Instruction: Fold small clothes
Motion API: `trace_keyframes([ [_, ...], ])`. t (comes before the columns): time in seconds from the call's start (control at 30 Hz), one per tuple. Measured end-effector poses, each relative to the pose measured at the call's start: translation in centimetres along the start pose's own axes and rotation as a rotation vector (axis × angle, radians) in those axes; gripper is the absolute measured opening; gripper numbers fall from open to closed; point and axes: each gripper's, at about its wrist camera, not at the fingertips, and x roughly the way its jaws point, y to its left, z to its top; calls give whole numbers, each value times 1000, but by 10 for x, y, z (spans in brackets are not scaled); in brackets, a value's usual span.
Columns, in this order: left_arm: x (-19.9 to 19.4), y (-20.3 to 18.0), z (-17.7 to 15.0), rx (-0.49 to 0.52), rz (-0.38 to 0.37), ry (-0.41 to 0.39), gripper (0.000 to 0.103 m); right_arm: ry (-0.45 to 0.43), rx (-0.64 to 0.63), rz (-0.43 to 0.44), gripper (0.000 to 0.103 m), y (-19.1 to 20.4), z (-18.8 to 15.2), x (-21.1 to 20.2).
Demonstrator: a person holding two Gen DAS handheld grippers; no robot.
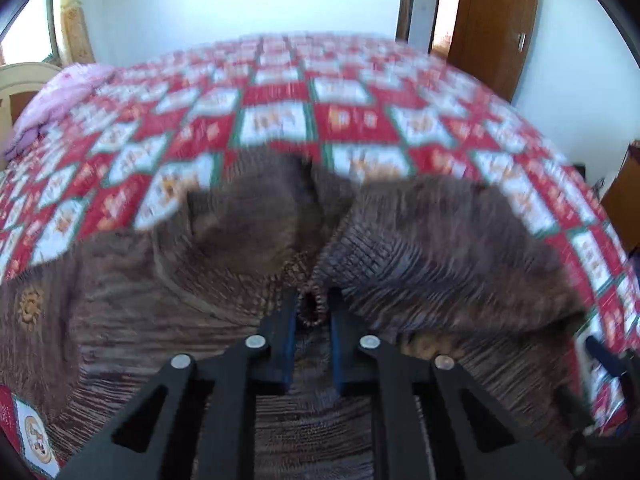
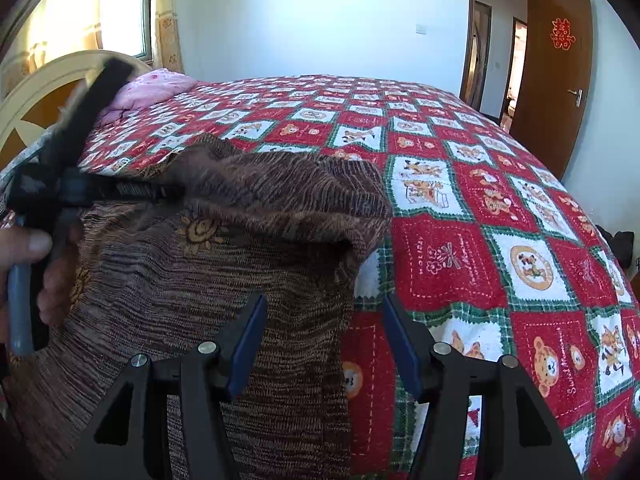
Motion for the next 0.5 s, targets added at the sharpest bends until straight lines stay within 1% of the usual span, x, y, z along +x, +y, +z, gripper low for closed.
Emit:
trace_keyframes([
  [0.07,-18,0,2,10,-13,-48,14,7,14,-7,60,-3,-1,1],
  [0.13,-40,7,-1,15,-54,-69,14,24,29,-21,60,-7,-3,4],
  [0.17,-43,10,-1,16,-60,-69,14,34,42,-24,60,-9,-3,6],
  [0.23,-56,24,-14,-12,-94,-53,14,53,68,-29,60,-15,-5,10],
  [0.3,-56,36,-29,-50,-104,-15,14,61,75,-55,60,-17,-7,12],
  [0.33,-56,38,-35,-53,-98,-12,18,59,76,-59,60,-17,-7,12],
  [0.37,-54,37,-42,-39,-63,-8,27,54,74,-65,60,-17,-6,12],
  [0.4,-44,34,-43,-19,-12,7,33,49,67,-71,60,-15,-6,12],
  [0.43,-38,35,-47,-15,27,24,51,41,54,-79,60,-13,-6,11],
  [0.47,-35,37,-49,-23,35,26,60,39,48,-84,60,-12,-6,11],
  [0.5,-32,44,-51,-50,24,19,61,39,47,-85,60,-11,-7,10],
])
